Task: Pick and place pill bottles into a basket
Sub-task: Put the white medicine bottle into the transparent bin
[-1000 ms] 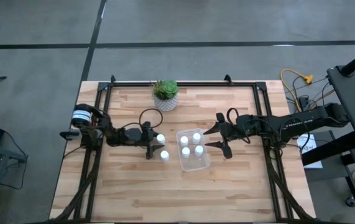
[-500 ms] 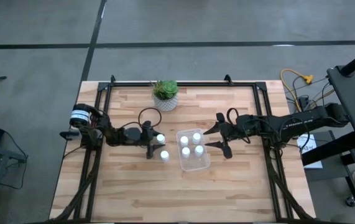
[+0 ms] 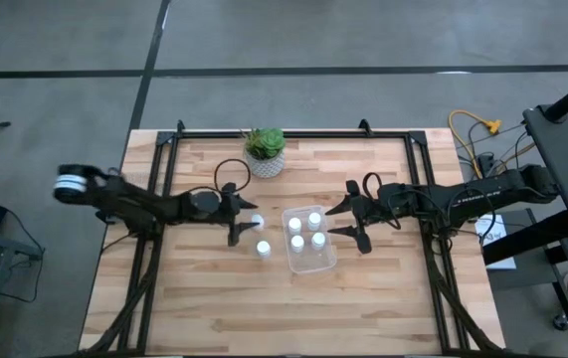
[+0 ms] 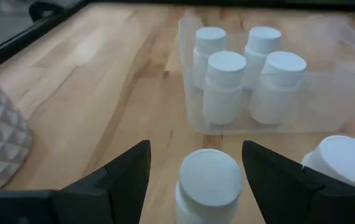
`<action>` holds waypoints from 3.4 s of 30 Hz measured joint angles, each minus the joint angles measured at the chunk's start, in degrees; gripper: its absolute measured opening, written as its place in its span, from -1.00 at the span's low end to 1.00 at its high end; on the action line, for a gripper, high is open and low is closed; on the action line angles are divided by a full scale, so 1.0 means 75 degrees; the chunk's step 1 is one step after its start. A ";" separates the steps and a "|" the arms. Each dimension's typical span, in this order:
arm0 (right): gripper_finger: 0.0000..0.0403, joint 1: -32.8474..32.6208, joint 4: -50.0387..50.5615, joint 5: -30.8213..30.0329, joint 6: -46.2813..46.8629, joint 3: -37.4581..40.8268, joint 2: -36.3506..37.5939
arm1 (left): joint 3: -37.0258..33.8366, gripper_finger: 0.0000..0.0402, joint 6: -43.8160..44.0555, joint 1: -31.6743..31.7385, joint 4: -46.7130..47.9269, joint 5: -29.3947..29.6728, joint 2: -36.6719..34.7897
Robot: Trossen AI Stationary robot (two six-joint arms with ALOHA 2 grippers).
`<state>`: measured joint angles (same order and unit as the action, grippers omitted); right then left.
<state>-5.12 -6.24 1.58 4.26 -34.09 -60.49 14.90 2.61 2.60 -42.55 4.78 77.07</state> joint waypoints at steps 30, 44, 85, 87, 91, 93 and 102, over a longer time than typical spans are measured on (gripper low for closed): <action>0.09 0.0002 0.0187 0.0003 -0.0068 0.0003 -0.0003 | 0.4385 0.17 -0.0821 0.0180 0.8085 -0.1023 0.0607; 0.09 0.0003 0.0263 0.0001 -0.0051 0.0003 -0.0003 | 0.5497 0.17 -0.0839 0.0357 0.9494 -0.0986 0.1671; 0.09 0.0003 0.0400 0.0000 -0.0054 0.0006 -0.0003 | 0.6222 -0.30 -0.0851 0.0407 1.0975 -0.0981 0.1677; 0.09 0.0003 0.0397 0.0000 -0.0078 0.0006 -0.0003 | 0.6539 -0.30 -0.0848 0.0407 1.1353 -0.0968 0.1677; 0.09 0.0001 0.0401 -0.0005 -0.0232 0.0006 -0.0003 | 0.7205 -0.30 -0.0854 0.0400 1.1819 -0.1002 0.1677; 0.09 0.0001 0.0401 -0.0013 -0.0308 0.0006 -0.0003 | 0.7508 -0.30 -0.0859 0.0374 1.1881 -0.1146 0.1669; 0.09 0.0017 0.0400 -0.0041 -0.0508 0.0006 0.0003 | 0.8631 -0.30 -0.1075 -0.0005 1.1887 -0.2000 0.1670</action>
<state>-4.99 -3.24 1.28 0.45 -34.04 -60.47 79.64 -5.45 2.56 46.60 -10.22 89.59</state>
